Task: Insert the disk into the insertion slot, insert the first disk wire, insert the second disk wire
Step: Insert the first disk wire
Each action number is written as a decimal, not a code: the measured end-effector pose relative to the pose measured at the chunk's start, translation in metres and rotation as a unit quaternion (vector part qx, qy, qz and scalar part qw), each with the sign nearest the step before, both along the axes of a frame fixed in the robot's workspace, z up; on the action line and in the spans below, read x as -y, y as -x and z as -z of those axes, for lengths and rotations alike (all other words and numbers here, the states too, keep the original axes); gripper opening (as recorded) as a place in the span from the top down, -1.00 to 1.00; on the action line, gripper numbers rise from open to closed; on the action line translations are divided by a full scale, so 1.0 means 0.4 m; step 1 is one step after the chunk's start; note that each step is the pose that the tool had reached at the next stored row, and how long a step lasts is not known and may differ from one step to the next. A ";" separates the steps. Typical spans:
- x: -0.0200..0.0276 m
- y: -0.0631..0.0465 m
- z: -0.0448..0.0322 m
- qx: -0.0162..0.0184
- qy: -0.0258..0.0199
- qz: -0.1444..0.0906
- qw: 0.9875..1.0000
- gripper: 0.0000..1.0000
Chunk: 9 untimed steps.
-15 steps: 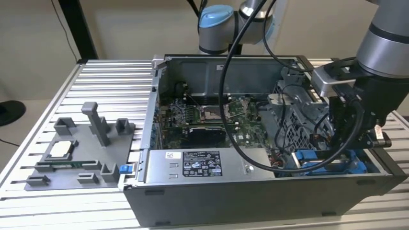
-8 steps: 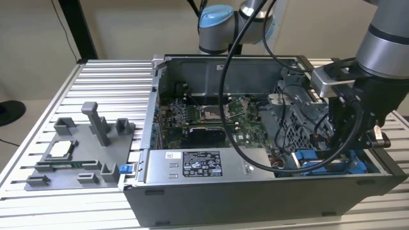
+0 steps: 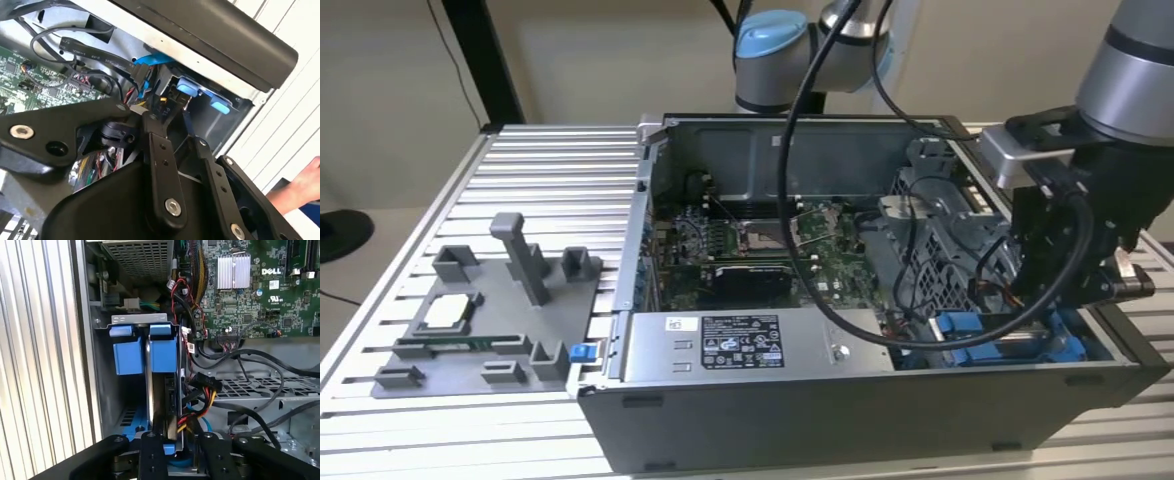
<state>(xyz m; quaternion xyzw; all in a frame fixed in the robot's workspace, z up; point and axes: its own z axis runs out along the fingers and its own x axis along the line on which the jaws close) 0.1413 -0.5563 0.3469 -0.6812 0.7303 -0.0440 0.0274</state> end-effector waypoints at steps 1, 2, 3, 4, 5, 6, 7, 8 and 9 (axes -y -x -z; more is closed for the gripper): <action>0.000 0.000 -0.010 0.000 0.000 0.000 1.000 -1.00; 0.000 0.000 -0.020 0.000 0.000 0.000 1.000 -1.00; 0.000 0.000 -0.028 0.000 0.000 0.000 1.000 -1.00; 0.000 0.000 -0.037 0.000 0.000 0.000 1.000 -1.00; 0.000 0.000 -0.045 0.000 0.000 0.000 1.000 -1.00; 0.000 0.000 -0.048 0.000 0.000 0.000 1.000 -1.00; 0.000 0.000 -0.048 0.000 0.000 0.000 1.000 -1.00; 0.000 0.000 -0.048 0.000 0.000 0.000 1.000 -1.00; 0.000 0.000 -0.048 0.000 0.000 0.000 1.000 -1.00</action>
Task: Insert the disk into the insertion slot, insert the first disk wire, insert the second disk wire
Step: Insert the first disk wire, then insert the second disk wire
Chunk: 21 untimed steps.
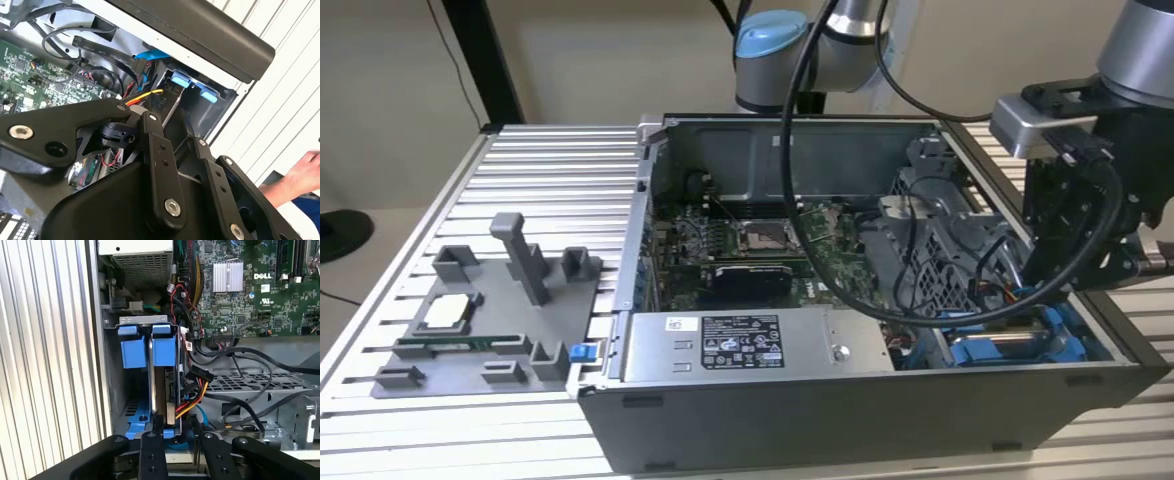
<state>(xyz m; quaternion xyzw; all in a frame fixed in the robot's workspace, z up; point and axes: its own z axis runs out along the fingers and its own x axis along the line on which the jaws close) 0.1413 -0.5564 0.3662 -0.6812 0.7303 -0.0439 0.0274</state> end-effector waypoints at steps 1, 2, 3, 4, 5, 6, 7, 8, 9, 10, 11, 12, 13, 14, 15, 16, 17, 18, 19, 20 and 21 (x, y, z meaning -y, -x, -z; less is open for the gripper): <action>0.000 0.000 0.000 0.000 0.000 0.000 1.000 -1.00; 0.000 -0.002 -0.001 0.000 0.000 0.000 1.000 -1.00; 0.000 -0.005 -0.001 0.000 0.000 0.000 1.000 -1.00; 0.000 -0.010 -0.001 0.000 0.000 0.000 1.000 -1.00; 0.000 -0.017 0.000 0.000 0.000 0.000 1.000 -1.00; 0.000 -0.025 0.000 0.000 0.000 0.000 1.000 -1.00; 0.000 -0.033 0.000 0.000 -0.001 0.000 1.000 -1.00; 0.000 -0.039 0.001 -0.001 -0.002 0.000 1.000 -1.00; 0.000 -0.042 0.003 -0.002 -0.003 0.000 1.000 -1.00; 0.000 -0.044 0.004 -0.003 -0.004 0.000 1.000 -1.00; 0.000 -0.045 0.004 -0.006 -0.005 0.000 1.000 -1.00; 0.000 -0.046 0.005 -0.009 -0.005 0.000 1.000 -1.00; 0.000 -0.047 0.006 -0.013 -0.005 0.000 1.000 -1.00; 0.000 -0.047 0.006 -0.017 -0.006 0.001 1.000 -1.00; 0.000 -0.047 0.007 -0.021 -0.006 0.001 1.000 -1.00; 0.000 -0.048 0.007 -0.024 -0.006 0.001 1.000 -1.00; 0.000 -0.049 0.007 -0.025 -0.007 0.001 1.000 -1.00; 0.000 -0.049 0.007 -0.026 -0.008 0.001 1.000 -1.00; 0.000 -0.050 0.007 -0.028 -0.009 0.002 1.000 -1.00; 0.000 -0.050 0.007 -0.030 -0.010 0.002 1.000 -1.00; 0.000 -0.051 0.007 -0.032 -0.010 0.002 0.999 -1.00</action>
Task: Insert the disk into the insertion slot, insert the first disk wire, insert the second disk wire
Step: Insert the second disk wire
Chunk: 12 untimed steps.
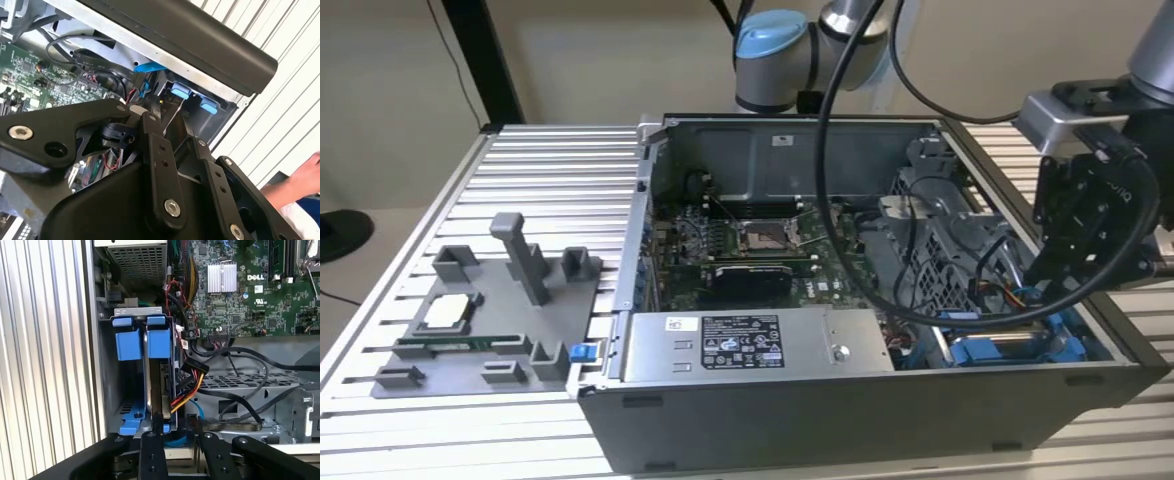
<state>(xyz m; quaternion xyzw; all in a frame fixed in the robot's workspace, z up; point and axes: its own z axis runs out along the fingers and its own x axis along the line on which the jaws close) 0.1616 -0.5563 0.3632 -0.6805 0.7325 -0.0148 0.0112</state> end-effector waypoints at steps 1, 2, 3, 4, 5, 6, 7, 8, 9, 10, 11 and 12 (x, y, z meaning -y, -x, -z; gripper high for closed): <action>0.000 -0.001 0.000 -0.002 -0.001 0.000 1.000 -1.00; 0.000 -0.001 0.000 -0.003 -0.001 0.000 1.000 -1.00; 0.000 -0.002 0.000 -0.004 -0.002 0.001 1.000 -1.00; 0.000 -0.003 0.000 -0.004 -0.004 0.001 1.000 -1.00; 0.000 -0.004 0.000 -0.004 -0.006 0.001 1.000 -1.00; 0.000 -0.005 0.000 -0.004 -0.009 0.001 1.000 -1.00; 0.000 -0.008 0.000 -0.004 -0.013 0.001 1.000 -1.00; 0.000 -0.011 0.000 -0.004 -0.016 0.001 1.000 -1.00; 0.000 -0.014 0.000 -0.004 -0.020 0.001 1.000 -1.00; 0.000 -0.018 0.000 -0.004 -0.023 0.001 1.000 -1.00; 0.000 -0.021 0.000 -0.004 -0.026 0.001 1.000 -1.00; 0.000 -0.024 0.000 -0.004 -0.028 0.001 1.000 -1.00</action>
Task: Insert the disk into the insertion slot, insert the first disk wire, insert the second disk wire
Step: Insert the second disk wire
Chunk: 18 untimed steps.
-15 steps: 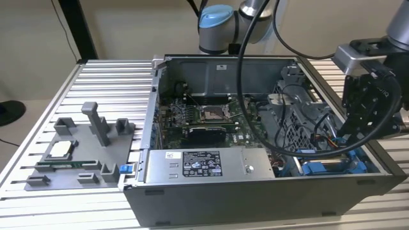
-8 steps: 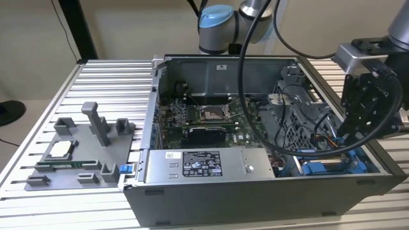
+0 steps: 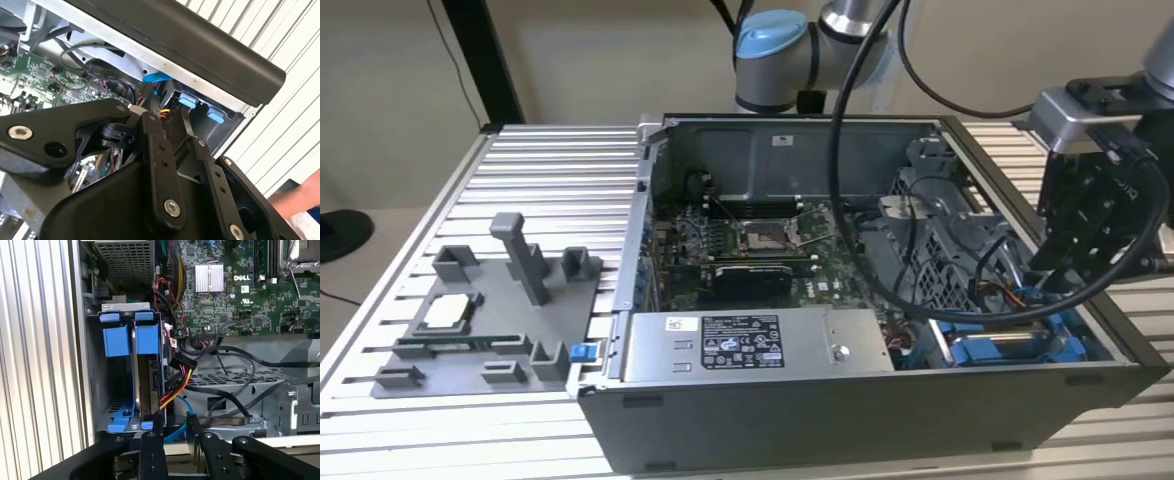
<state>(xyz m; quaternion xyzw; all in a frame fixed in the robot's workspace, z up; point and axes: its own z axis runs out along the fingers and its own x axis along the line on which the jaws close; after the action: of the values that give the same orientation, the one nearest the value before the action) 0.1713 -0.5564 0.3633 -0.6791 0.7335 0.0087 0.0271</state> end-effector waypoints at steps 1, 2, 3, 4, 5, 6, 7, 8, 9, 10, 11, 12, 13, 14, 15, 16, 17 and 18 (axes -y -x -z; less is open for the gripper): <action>0.000 -0.003 0.000 0.000 -0.002 0.000 1.000 -1.00; 0.000 -0.005 0.000 -0.001 -0.004 0.000 1.000 -1.00; 0.000 -0.008 0.000 -0.001 -0.005 0.000 1.000 -1.00; 0.000 -0.011 0.000 -0.002 -0.007 0.000 1.000 -1.00; 0.000 -0.013 0.000 -0.002 -0.008 0.000 1.000 -1.00; 0.000 -0.016 0.000 -0.003 -0.009 0.000 1.000 -1.00; 0.000 -0.019 0.000 -0.004 -0.010 0.000 1.000 -1.00; 0.000 -0.022 0.000 -0.005 -0.011 0.000 1.000 -1.00; 0.000 -0.025 0.000 -0.006 -0.012 0.000 1.000 -1.00; 0.000 -0.028 0.000 -0.007 -0.013 0.000 1.000 -1.00; 0.000 -0.031 0.000 -0.008 -0.014 0.000 1.000 -1.00; 0.000 -0.033 0.000 -0.009 -0.014 0.000 1.000 -1.00; 0.000 -0.035 0.000 -0.009 -0.014 0.000 1.000 -1.00; -0.001 -0.037 0.000 -0.011 -0.014 0.000 1.000 -1.00; -0.002 -0.037 0.000 -0.013 -0.015 0.001 1.000 -1.00; -0.003 -0.037 0.001 -0.018 -0.015 0.001 1.000 -1.00; -0.004 -0.037 0.001 -0.024 -0.014 0.002 1.000 -1.00; -0.005 -0.037 0.001 -0.031 -0.015 0.002 0.999 -1.00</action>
<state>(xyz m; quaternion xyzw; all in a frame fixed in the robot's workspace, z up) 0.1863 -0.5545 0.3628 -0.6763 0.7354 0.0402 0.0143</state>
